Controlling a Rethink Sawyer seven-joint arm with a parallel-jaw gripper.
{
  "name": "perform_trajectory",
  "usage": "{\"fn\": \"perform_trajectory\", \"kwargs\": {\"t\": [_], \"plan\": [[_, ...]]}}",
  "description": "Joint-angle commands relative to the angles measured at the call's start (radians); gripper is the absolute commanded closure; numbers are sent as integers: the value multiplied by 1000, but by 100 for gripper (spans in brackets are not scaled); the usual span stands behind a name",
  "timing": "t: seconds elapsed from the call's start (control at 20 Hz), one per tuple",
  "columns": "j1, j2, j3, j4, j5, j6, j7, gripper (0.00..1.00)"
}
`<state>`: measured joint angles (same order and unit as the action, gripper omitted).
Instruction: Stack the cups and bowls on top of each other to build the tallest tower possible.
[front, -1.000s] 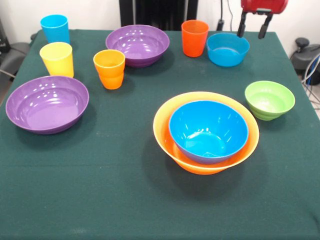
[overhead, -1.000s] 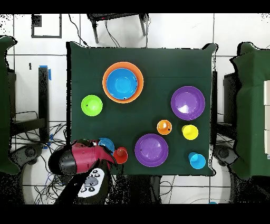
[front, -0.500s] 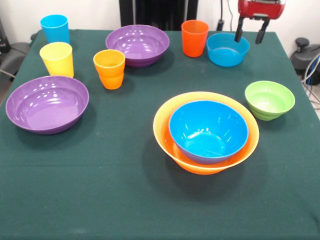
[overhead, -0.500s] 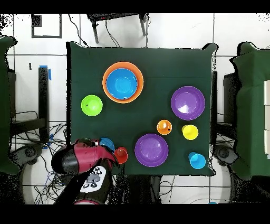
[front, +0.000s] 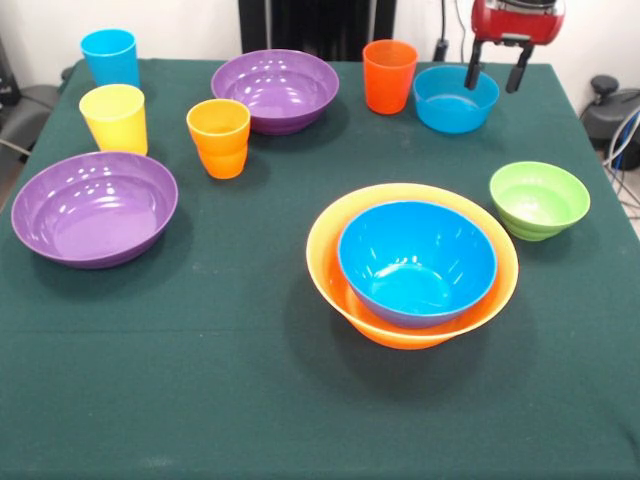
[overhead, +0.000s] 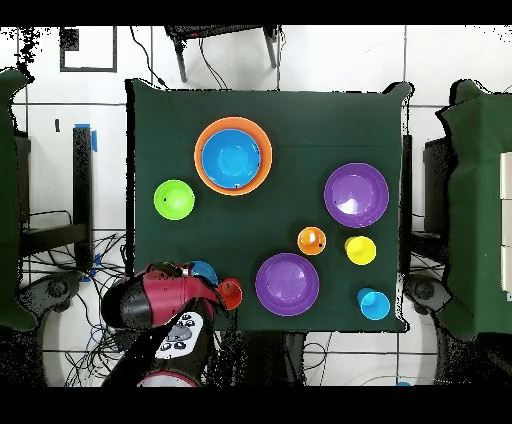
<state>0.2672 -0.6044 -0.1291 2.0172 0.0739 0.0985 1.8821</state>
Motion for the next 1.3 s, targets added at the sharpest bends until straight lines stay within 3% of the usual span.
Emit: {"fn": "perform_trajectory", "kwargs": {"t": [0.05, 1.3], "plan": [[-26, 50, 94, 23, -16, -41, 149, 0], [54, 131, 29, -42, 25, -76, 182, 0]]}}
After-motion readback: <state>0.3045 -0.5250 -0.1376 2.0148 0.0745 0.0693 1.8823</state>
